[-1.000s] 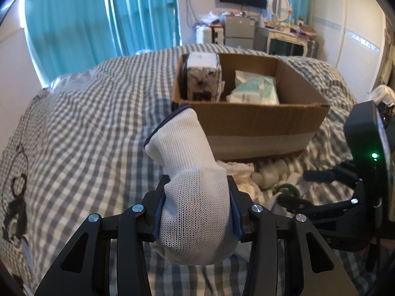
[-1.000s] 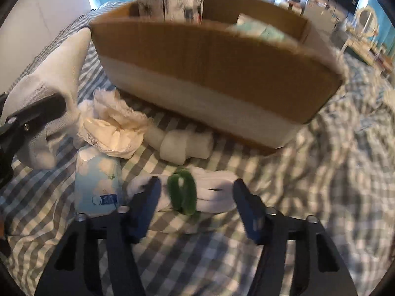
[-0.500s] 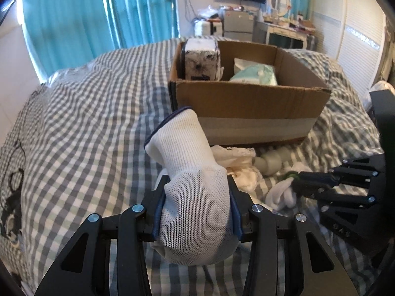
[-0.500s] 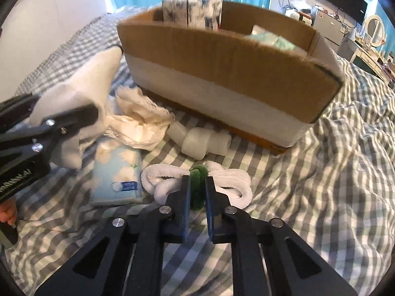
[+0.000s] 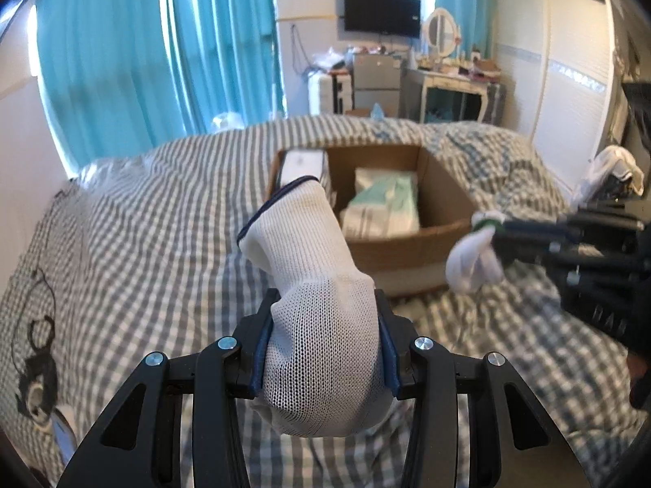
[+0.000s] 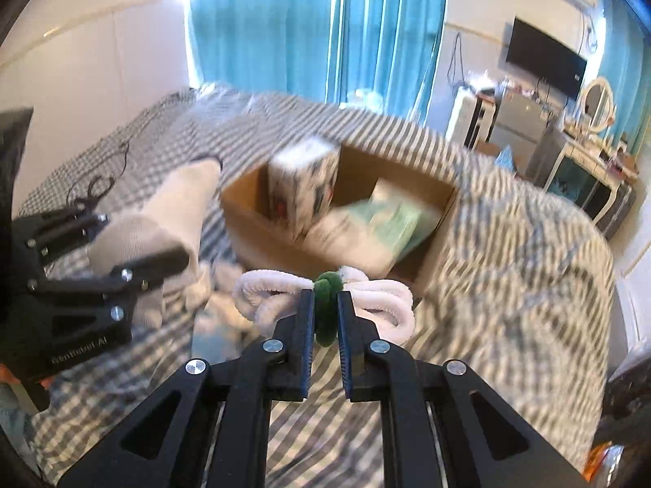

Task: Organize soft objects
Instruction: 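Lower the glove into the box with the left gripper while the right drops the sock bundle in, then grasp the blue tissue pack with the right gripper while the left grasps a white sock, then place the sock and blue tissue pack into the box, opening both grippers, then grasp the lace cloth with the left gripper while the right grasps the white sock, then drop the lace cloth and white sock into the box, opening both grippers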

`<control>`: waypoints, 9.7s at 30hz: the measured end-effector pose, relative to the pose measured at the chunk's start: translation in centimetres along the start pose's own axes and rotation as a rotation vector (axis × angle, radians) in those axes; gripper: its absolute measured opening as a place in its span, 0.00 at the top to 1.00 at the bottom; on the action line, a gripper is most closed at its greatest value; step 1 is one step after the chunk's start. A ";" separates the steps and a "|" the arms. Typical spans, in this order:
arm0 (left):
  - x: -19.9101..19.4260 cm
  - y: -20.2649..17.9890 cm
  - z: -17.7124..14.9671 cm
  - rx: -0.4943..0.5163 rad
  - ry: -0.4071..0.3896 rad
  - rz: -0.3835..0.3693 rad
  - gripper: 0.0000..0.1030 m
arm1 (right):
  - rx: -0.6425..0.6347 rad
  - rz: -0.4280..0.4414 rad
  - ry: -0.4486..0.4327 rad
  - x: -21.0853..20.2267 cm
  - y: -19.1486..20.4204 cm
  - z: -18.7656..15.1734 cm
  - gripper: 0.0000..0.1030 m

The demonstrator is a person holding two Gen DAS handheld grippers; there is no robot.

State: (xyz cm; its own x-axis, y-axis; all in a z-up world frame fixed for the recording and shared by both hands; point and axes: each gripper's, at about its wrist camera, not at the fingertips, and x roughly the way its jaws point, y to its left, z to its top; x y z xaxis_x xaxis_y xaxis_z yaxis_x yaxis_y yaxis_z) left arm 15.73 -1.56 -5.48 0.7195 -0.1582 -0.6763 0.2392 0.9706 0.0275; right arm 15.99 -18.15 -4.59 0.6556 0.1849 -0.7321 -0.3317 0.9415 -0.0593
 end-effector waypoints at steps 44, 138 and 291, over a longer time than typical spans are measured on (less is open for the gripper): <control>2.5 -1.3 10.3 0.132 -0.074 0.045 0.37 | 0.098 -0.089 -0.094 1.5 -9.2 10.8 0.12; 0.1 -2.2 5.6 0.107 -0.033 -0.113 0.77 | 0.172 -0.046 -0.139 -2.2 -4.5 0.4 0.50; 2.3 2.1 6.4 0.001 -0.070 -0.077 0.88 | 0.022 -0.068 -0.110 -1.0 -2.6 4.8 0.58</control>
State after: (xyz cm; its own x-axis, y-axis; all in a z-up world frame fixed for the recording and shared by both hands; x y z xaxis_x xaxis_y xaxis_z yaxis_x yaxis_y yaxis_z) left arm 22.00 -1.05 -2.28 0.7428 -0.2450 -0.6230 0.2965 0.9548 -0.0220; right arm 19.47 -19.45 -0.46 0.7468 0.1488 -0.6482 -0.2699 0.9586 -0.0910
